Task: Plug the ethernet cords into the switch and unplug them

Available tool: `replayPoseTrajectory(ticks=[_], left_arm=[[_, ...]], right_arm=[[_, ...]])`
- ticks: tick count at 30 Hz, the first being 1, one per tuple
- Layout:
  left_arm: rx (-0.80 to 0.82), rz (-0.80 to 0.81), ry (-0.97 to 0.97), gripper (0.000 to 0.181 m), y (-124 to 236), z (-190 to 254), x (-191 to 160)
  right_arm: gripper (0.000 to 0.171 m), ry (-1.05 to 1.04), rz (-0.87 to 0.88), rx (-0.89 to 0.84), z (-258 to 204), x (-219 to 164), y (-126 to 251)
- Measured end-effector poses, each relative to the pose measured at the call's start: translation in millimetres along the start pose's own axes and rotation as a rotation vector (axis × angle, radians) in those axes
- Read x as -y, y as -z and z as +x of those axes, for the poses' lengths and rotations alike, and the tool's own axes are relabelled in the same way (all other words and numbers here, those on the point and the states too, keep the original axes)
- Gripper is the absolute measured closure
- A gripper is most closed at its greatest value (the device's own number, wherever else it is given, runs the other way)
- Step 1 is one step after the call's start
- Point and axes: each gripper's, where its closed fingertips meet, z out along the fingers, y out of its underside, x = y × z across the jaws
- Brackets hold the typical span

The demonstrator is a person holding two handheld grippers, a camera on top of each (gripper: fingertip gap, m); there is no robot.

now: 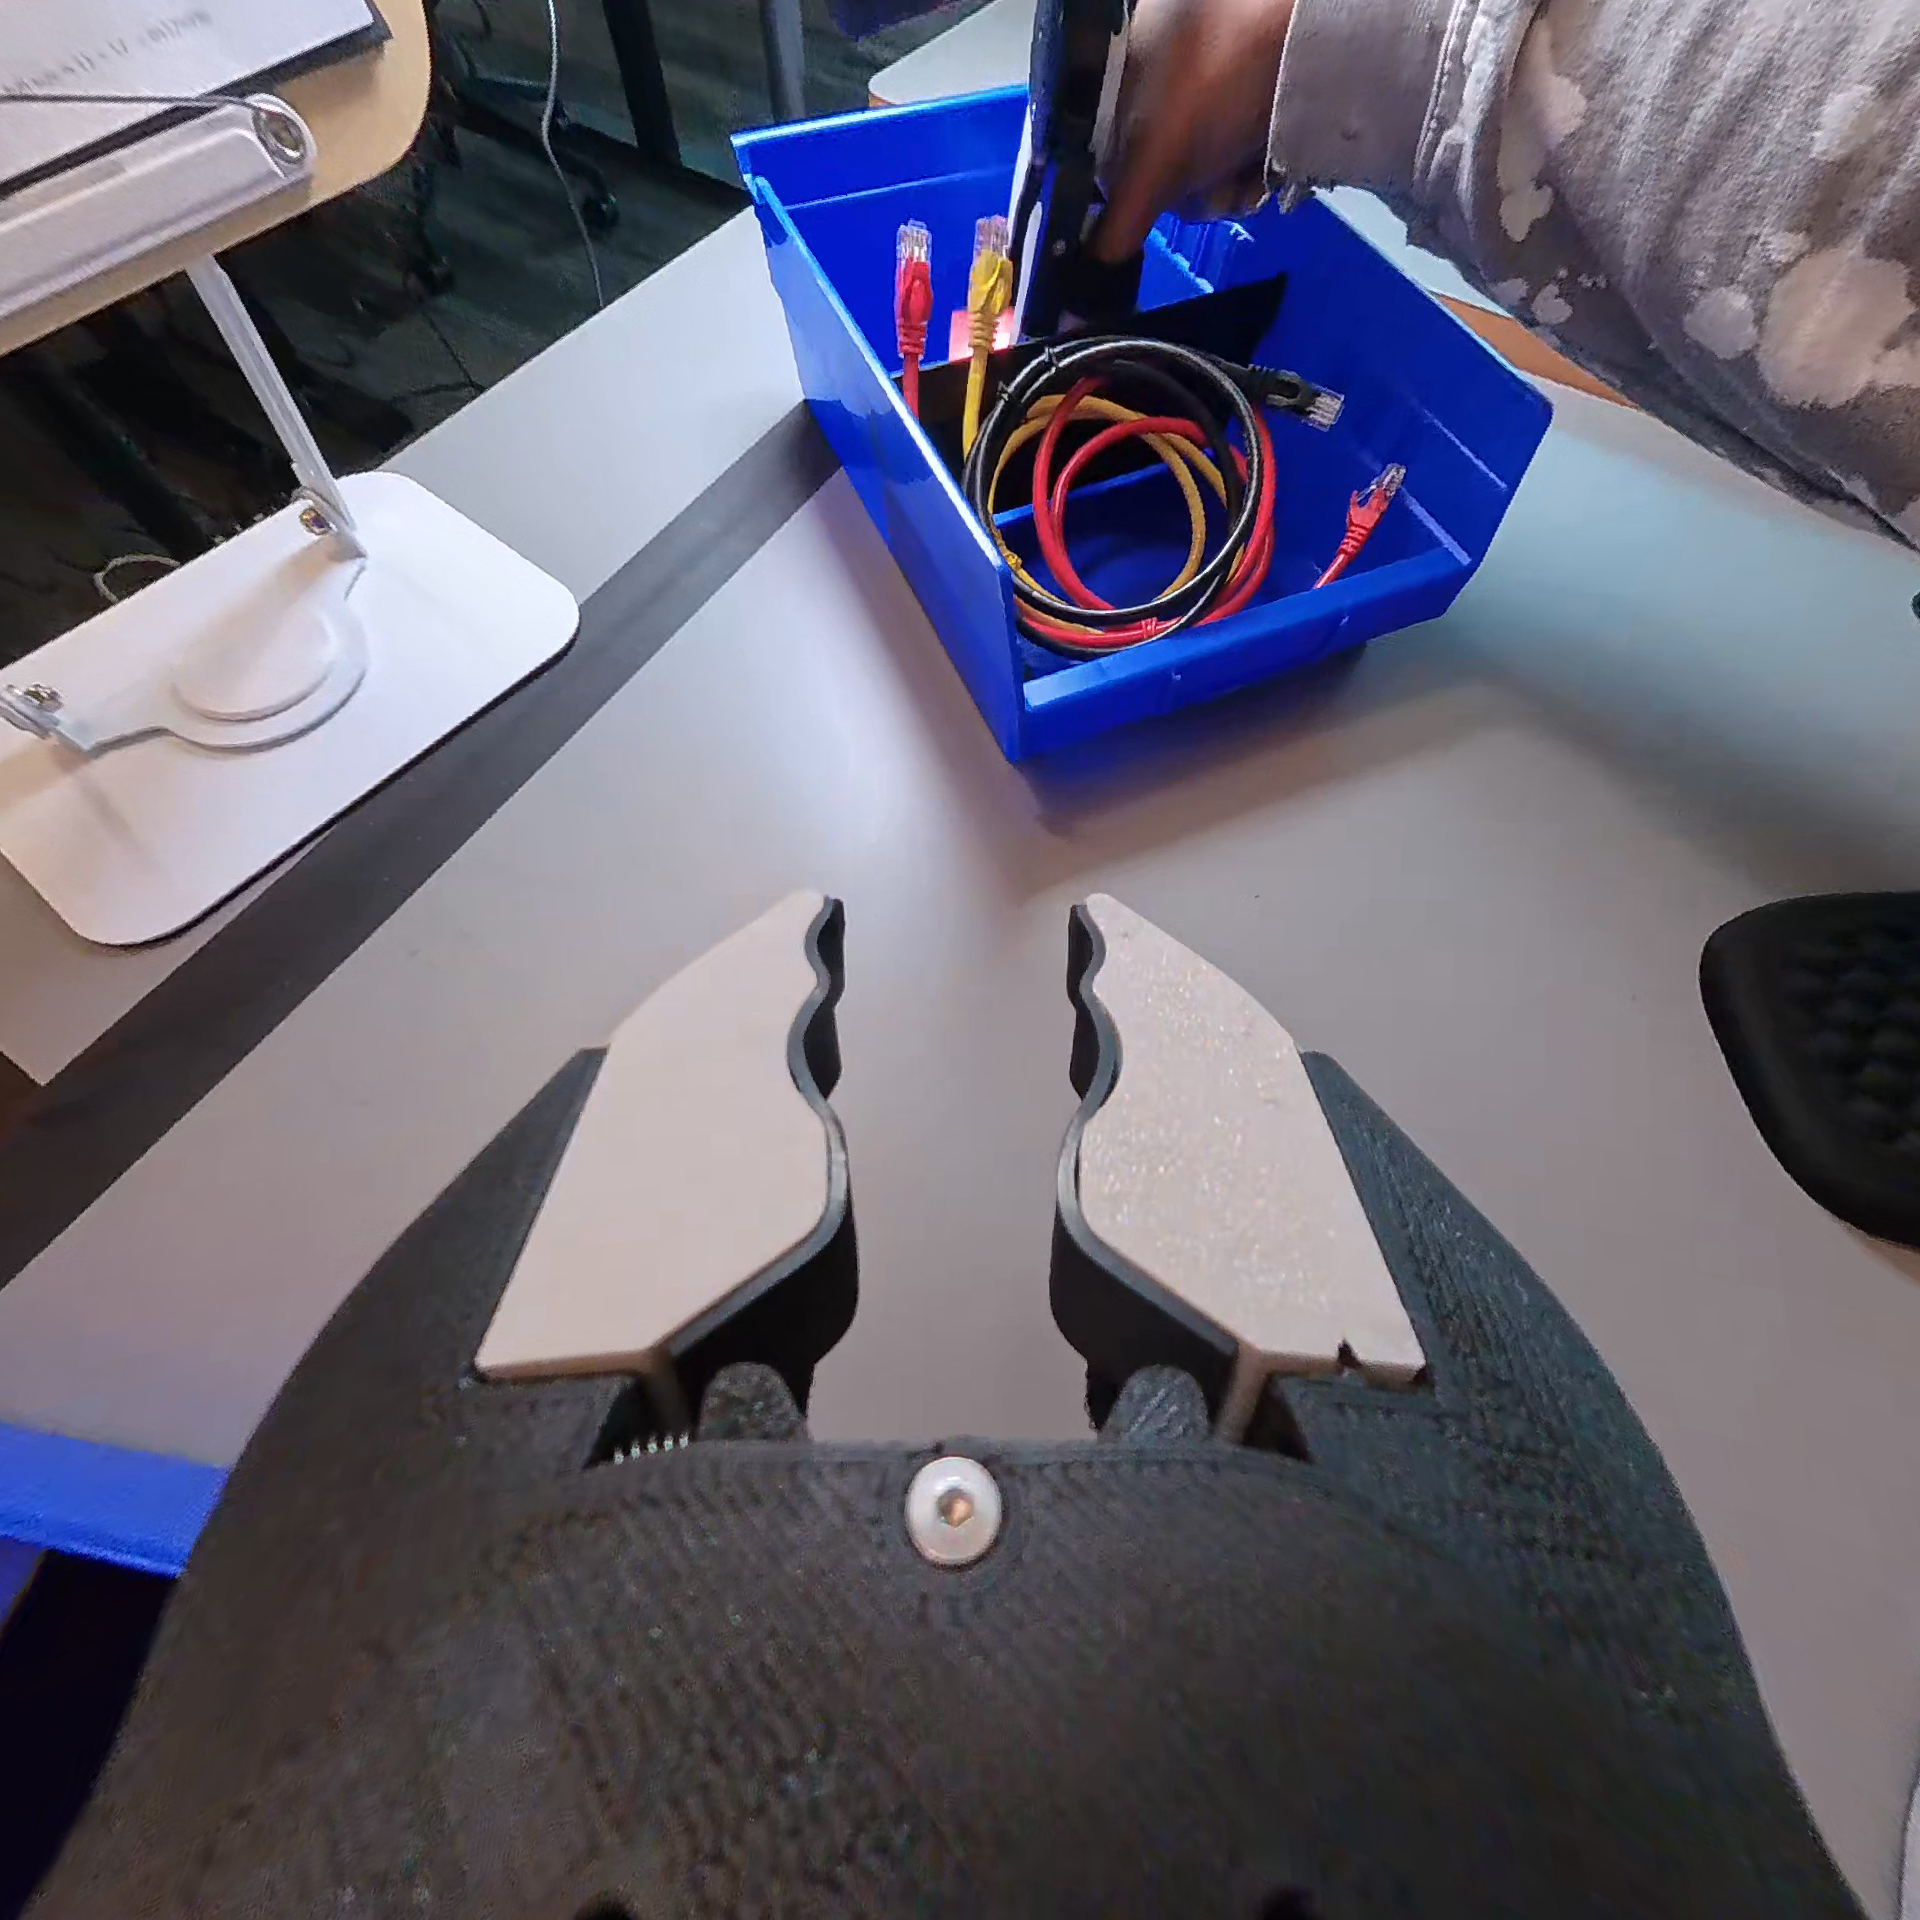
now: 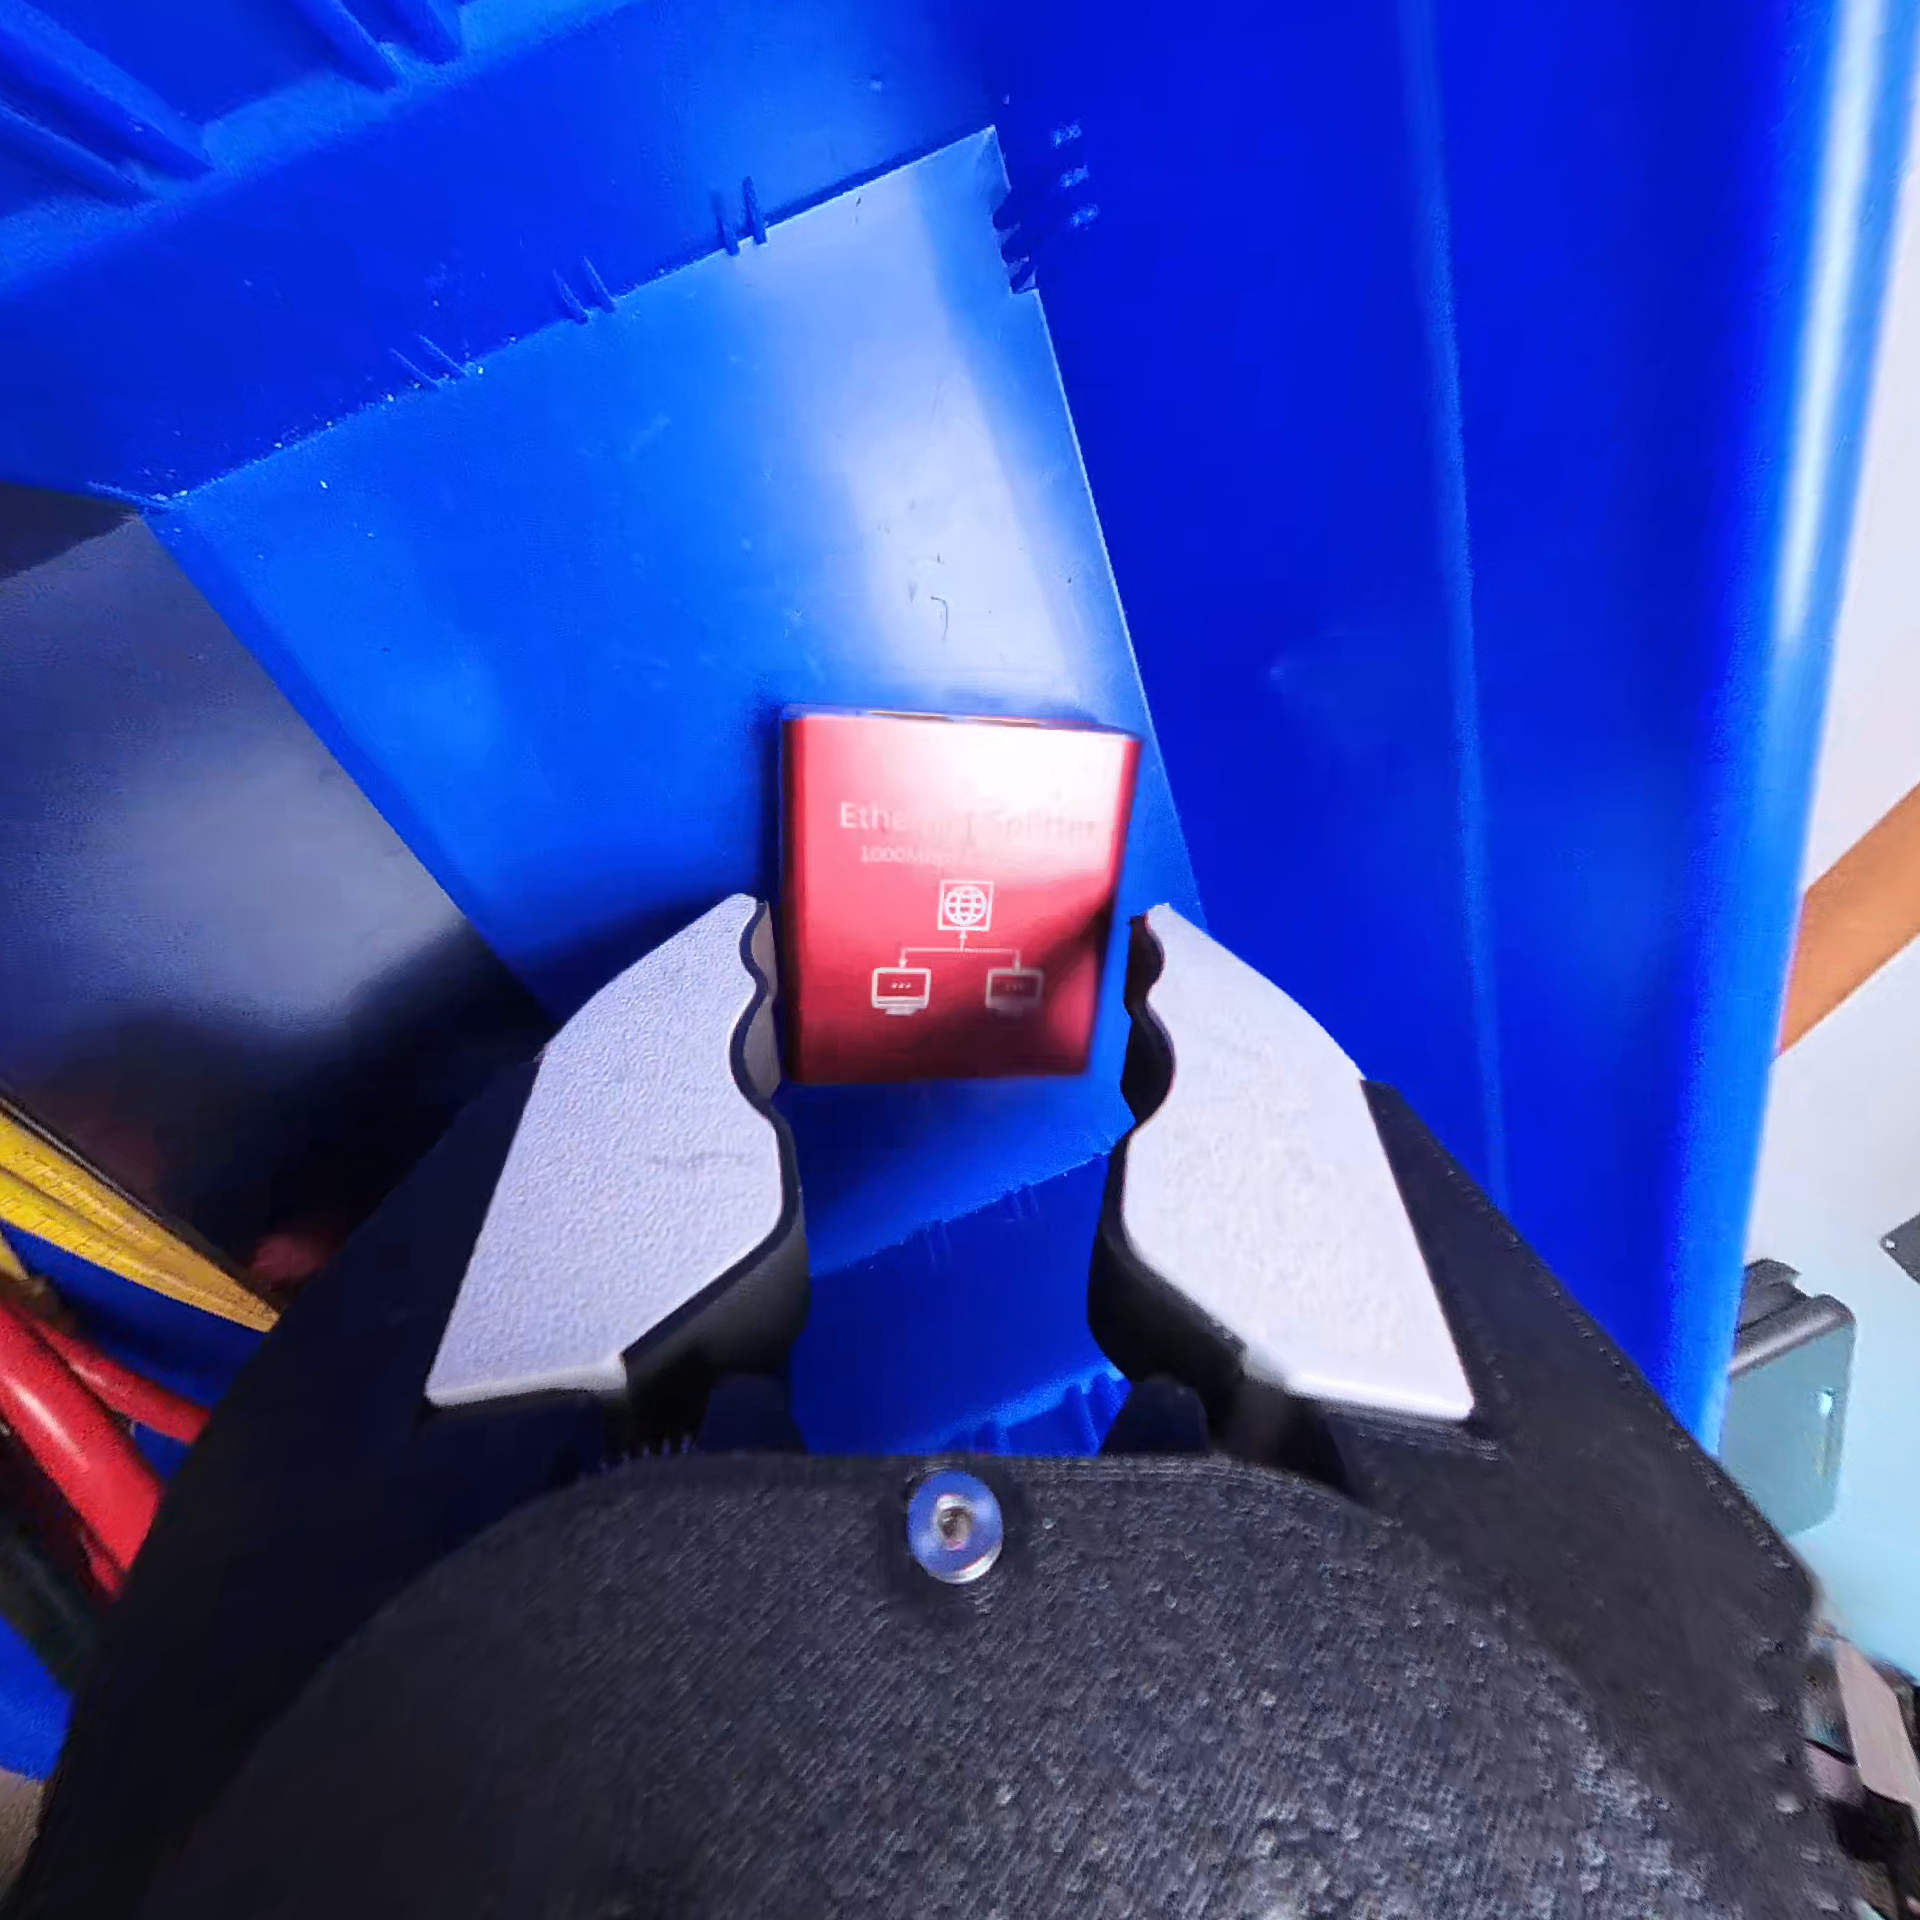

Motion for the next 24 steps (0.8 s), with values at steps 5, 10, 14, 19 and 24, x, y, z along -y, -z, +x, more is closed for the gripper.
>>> replayPoseTrajectory(ticks=[5,10,14,19,24], left_arm=[[0.012,0.005,-0.015,0.140,2.4,2.3,2.5],[0.039,0.005,-0.019,0.140,6.3,-6.2,1.5],[0.060,0.026,-0.010,0.140,13.9,-15.8,4.5],[0.089,0.035,-0.033,0.138,31.3,-23.0,7.9],[0.149,-0.066,-0.020,0.138,77.6,-54.2,-14.1]], right_arm=[[0.102,-0.033,0.095,-0.070,10.9,10.8,22.4],[0.106,-0.005,0.347,-0.138,-1.1,31.0,95.9],[0.113,0.150,0.536,-0.122,-66.5,31.2,156.6],[0.114,0.363,0.497,-0.010,-169.2,-2.7,158.6],[0.115,0.472,0.279,-0.037,-218.2,-49.1,104.5]])
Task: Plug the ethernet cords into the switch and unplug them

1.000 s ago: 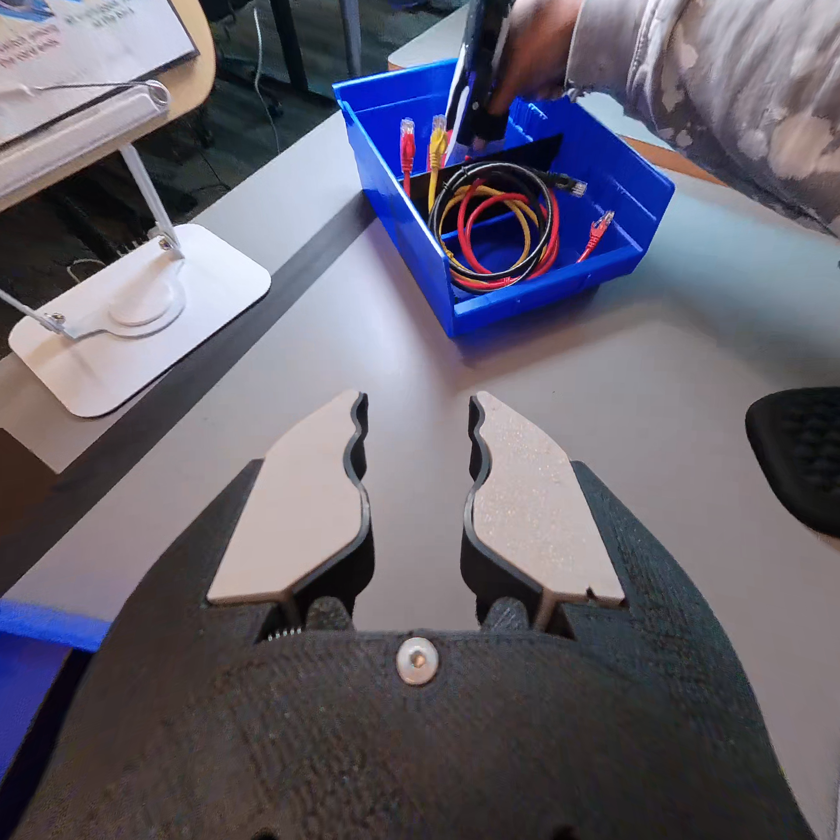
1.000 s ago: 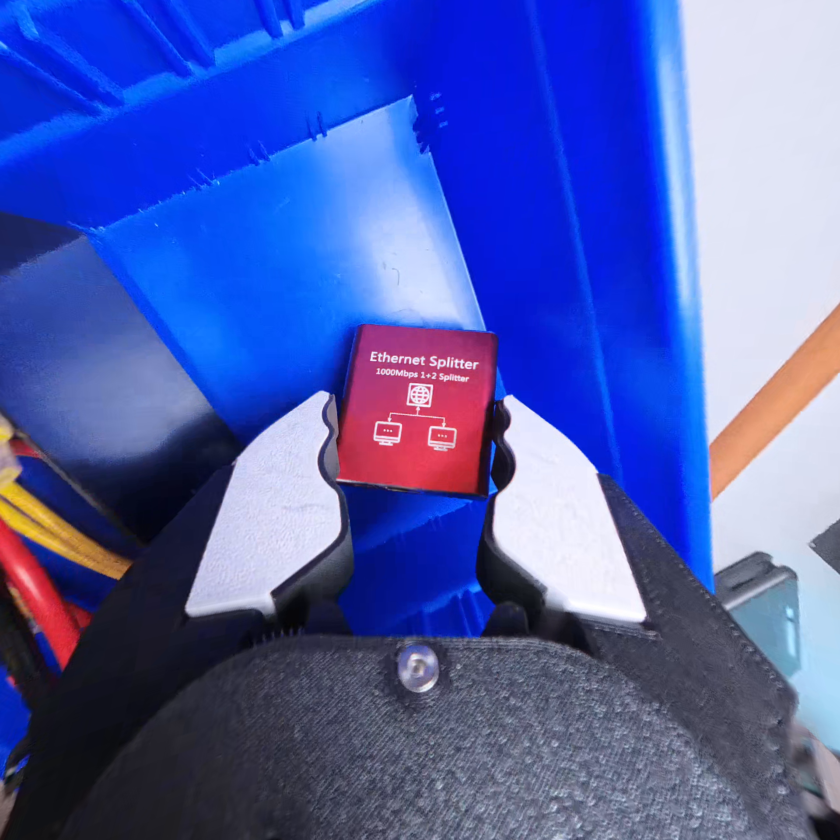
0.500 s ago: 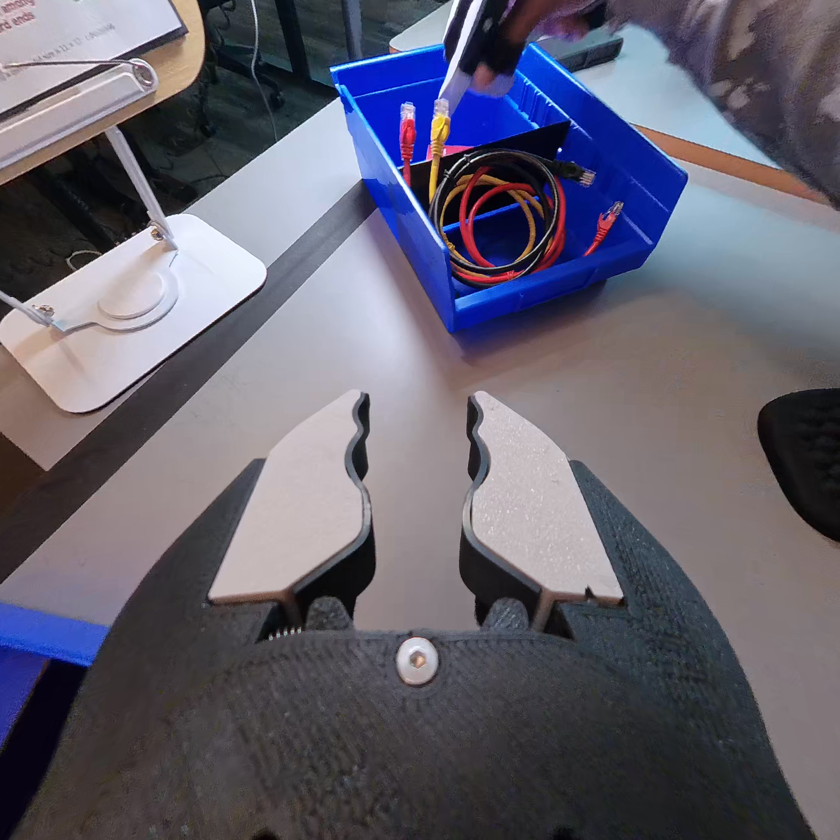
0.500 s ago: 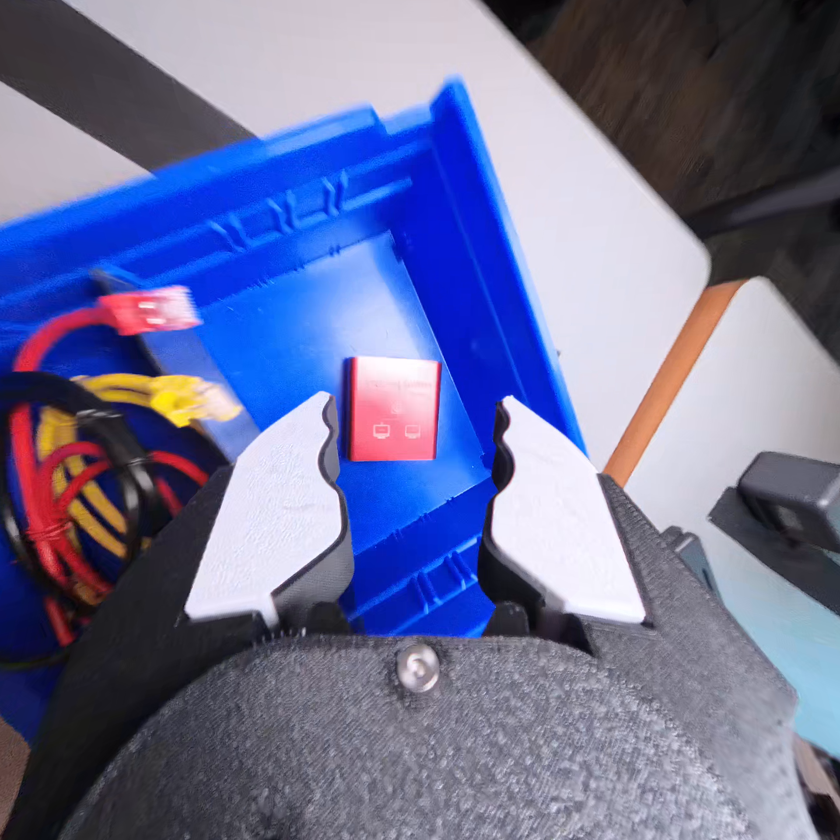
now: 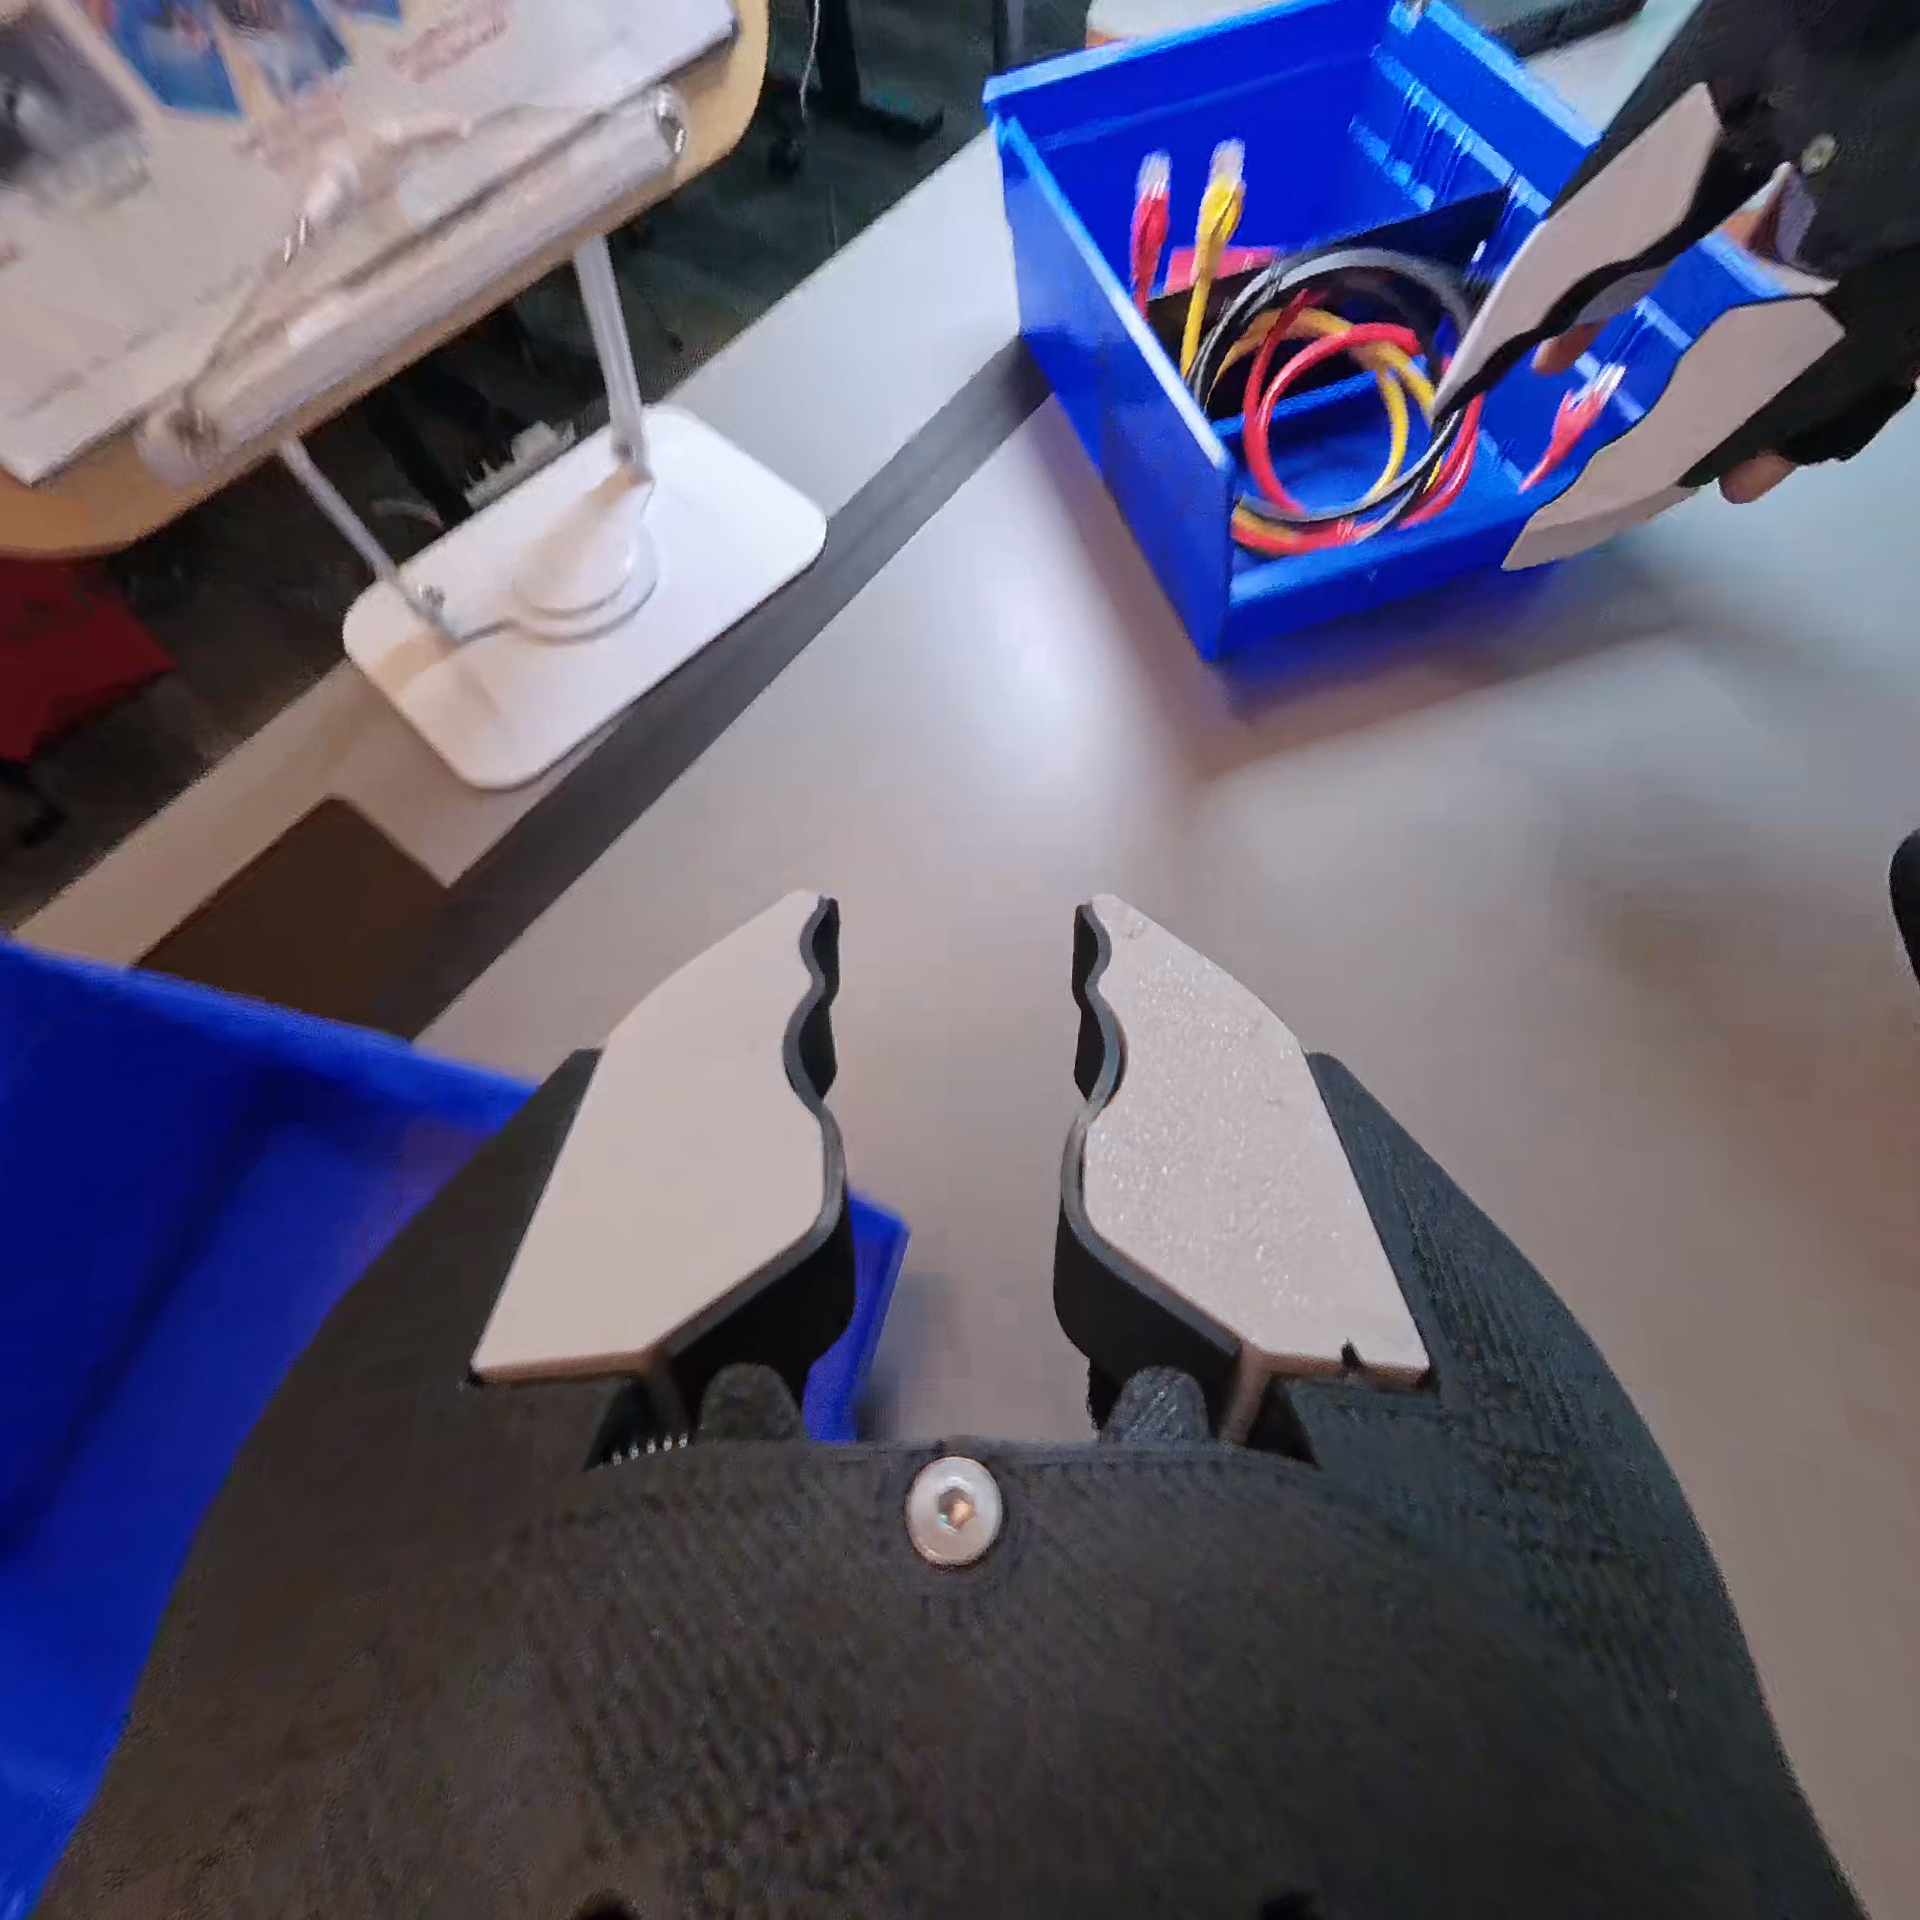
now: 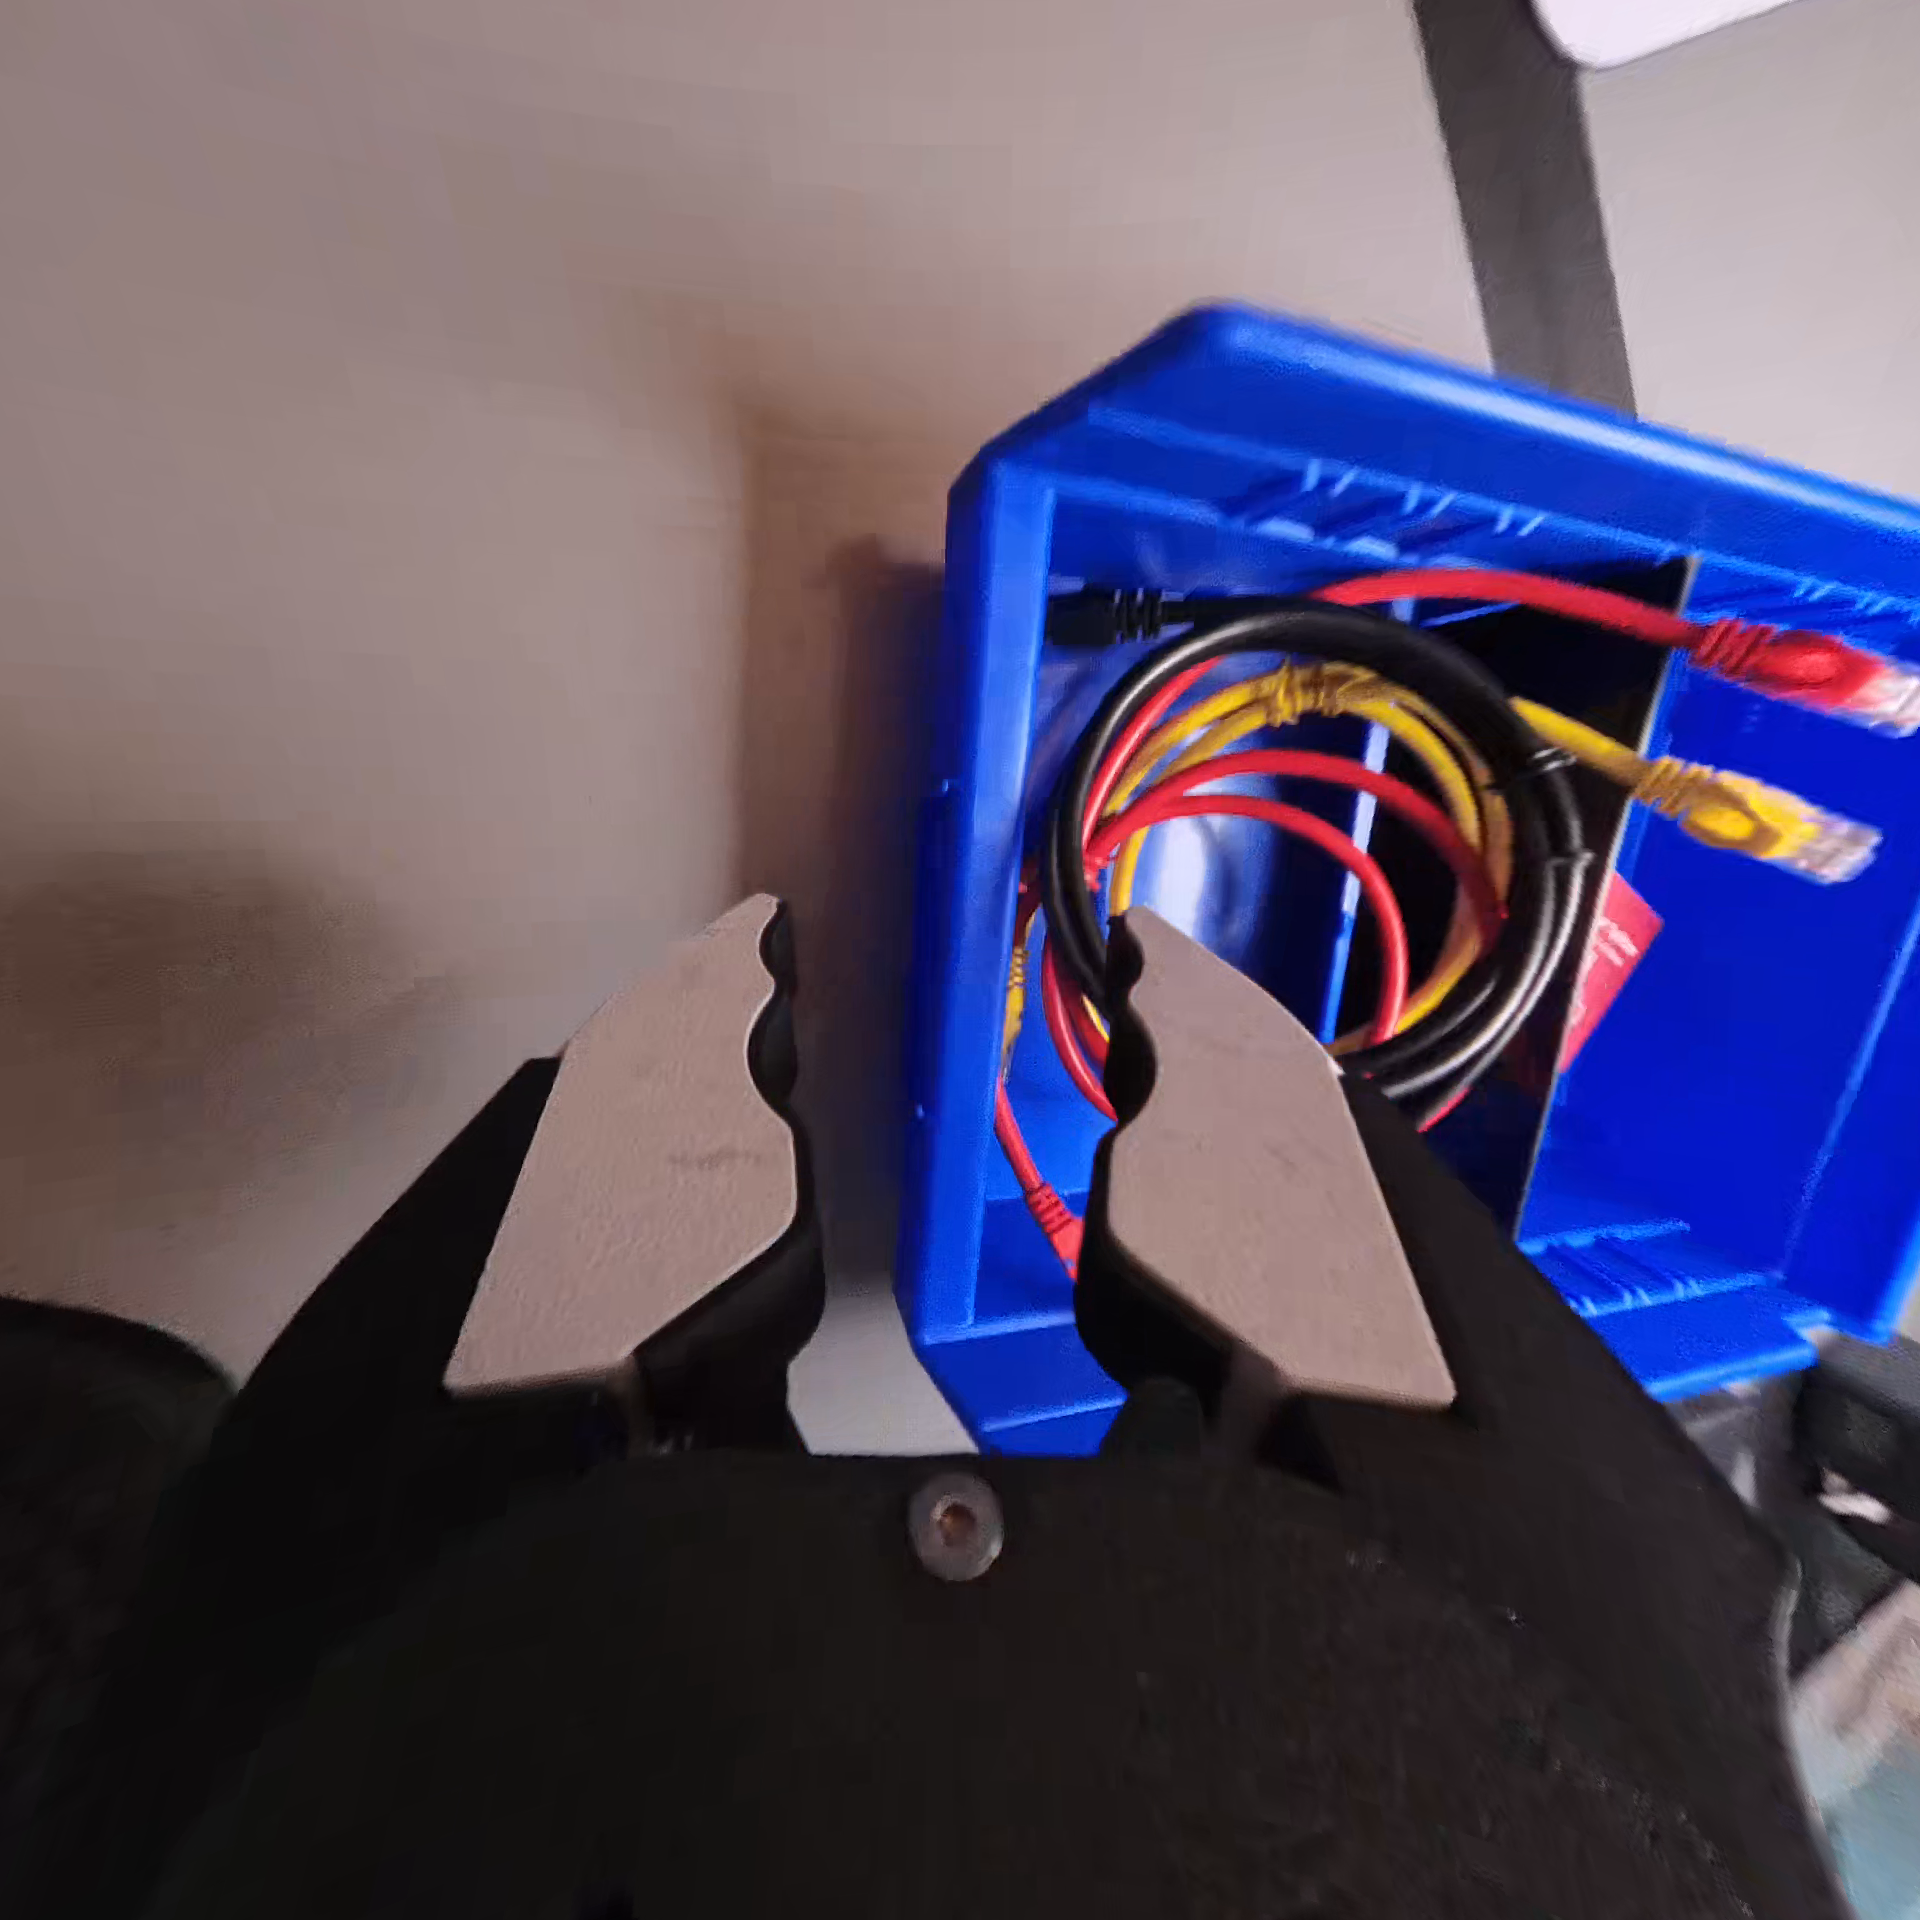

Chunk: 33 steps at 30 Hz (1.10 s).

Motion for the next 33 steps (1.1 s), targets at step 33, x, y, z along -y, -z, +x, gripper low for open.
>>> replayPoseTrajectory(ticks=[33], left_arm=[[-0.101,-0.462,-0.626,0.152,-84.2,45.2,-143.9]], right_arm=[[0.141,0.254,0.273,-0.141,-137.1,-21.6,20.5]])
